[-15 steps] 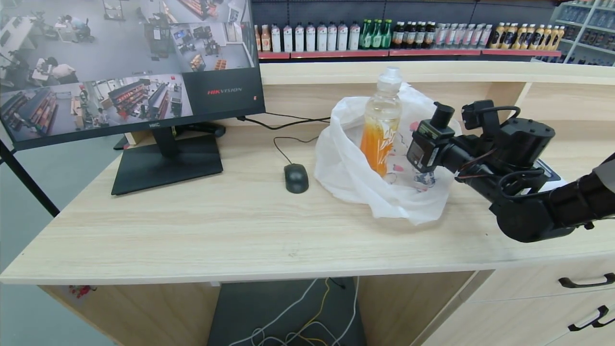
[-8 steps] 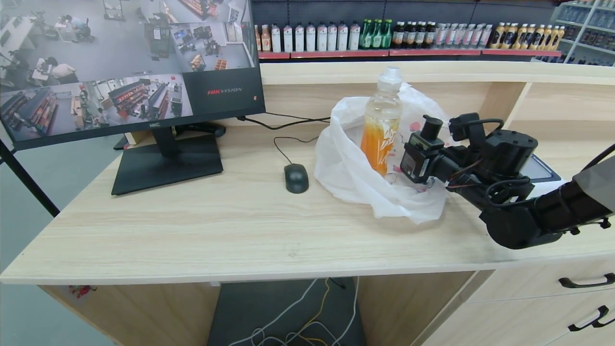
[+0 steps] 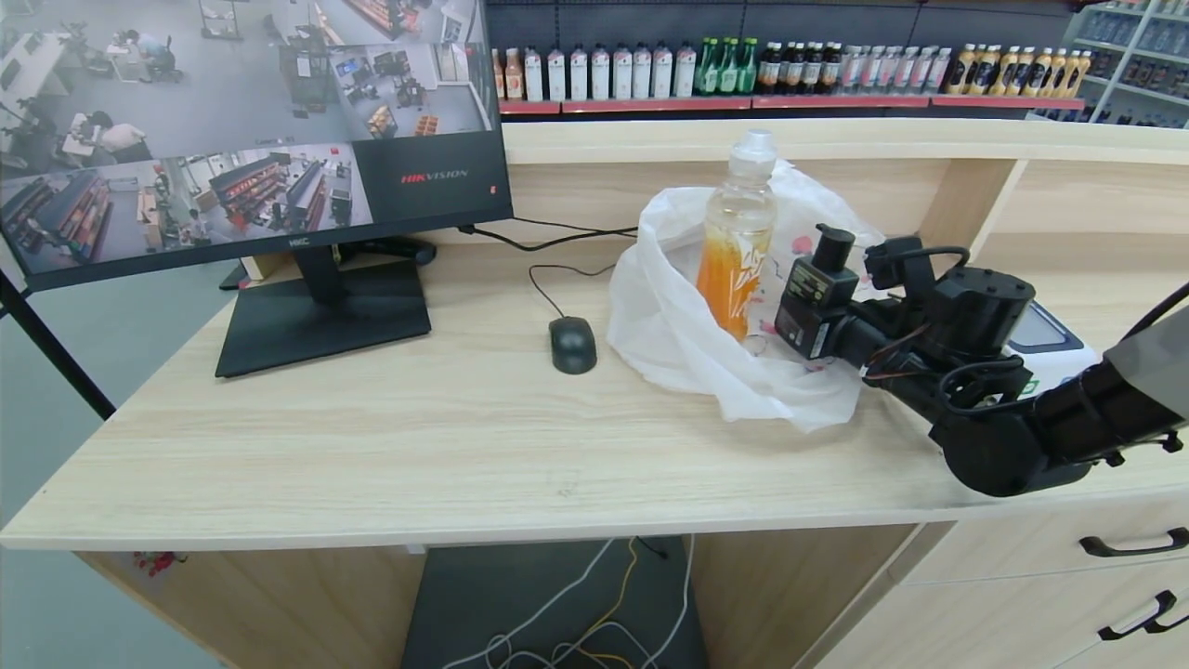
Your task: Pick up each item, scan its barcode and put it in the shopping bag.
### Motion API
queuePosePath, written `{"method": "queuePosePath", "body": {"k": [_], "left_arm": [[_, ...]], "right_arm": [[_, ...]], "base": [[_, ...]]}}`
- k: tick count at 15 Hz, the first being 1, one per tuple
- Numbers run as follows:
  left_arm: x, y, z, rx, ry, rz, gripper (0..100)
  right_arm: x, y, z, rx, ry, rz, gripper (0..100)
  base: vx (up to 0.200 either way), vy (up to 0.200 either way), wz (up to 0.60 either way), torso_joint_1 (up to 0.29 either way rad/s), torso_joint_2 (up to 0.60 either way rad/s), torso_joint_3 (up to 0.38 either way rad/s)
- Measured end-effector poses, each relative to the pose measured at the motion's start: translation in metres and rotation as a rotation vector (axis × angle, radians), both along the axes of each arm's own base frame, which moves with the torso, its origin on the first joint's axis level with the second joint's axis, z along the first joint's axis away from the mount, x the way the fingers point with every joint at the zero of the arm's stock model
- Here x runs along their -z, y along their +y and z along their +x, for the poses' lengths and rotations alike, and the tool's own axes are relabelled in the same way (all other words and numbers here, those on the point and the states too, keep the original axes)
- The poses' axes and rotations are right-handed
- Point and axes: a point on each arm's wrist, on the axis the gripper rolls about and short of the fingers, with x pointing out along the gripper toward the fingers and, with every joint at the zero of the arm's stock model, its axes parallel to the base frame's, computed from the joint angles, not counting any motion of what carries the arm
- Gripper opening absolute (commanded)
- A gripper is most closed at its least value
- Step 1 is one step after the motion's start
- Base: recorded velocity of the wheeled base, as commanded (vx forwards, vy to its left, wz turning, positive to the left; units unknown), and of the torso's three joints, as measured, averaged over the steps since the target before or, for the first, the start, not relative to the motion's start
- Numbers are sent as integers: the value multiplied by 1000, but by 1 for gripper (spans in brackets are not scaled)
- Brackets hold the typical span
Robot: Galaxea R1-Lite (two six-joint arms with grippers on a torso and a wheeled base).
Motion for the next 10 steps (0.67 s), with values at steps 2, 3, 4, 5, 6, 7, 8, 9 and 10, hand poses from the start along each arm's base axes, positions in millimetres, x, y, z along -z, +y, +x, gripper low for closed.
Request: {"method": "queuePosePath", "body": {"k": [2, 3, 4, 5, 6, 7, 8, 9, 10], "left_arm": [[0, 0, 0, 1, 0, 0, 100], [0, 0, 0, 1, 0, 0, 100], [0, 0, 0, 1, 0, 0, 100], [0, 0, 0, 0, 0, 0, 100], [0, 0, 0, 0, 0, 0, 100], [0, 0, 0, 0, 0, 0, 100], [0, 0, 0, 0, 0, 0, 100], [0, 0, 0, 0, 0, 0, 100], [0, 0, 0, 1, 0, 0, 100]], "right_arm": [[1, 0, 0, 0, 3, -1, 0], [1, 0, -1, 0, -1, -1, 0], [1, 0, -2, -2, -10, 1, 0], [1, 0, -3, -2, -15, 1, 0], [3, 0, -4, -2, -19, 2, 0], [4, 0, -6, -3, -22, 1, 0], [5, 0, -7, -4, -22, 1, 0], [6, 0, -8, -5, -20, 1, 100], [6, 1, -9, -8, -23, 1, 100]], "base": [[0, 0, 0, 0, 0, 0], [0, 0, 0, 0, 0, 0], [0, 0, 0, 0, 0, 0], [0, 0, 0, 0, 0, 0], [0, 0, 0, 0, 0, 0], [0, 0, 0, 0, 0, 0], [0, 0, 0, 0, 0, 0], [0, 0, 0, 0, 0, 0], [0, 0, 0, 0, 0, 0]]}}
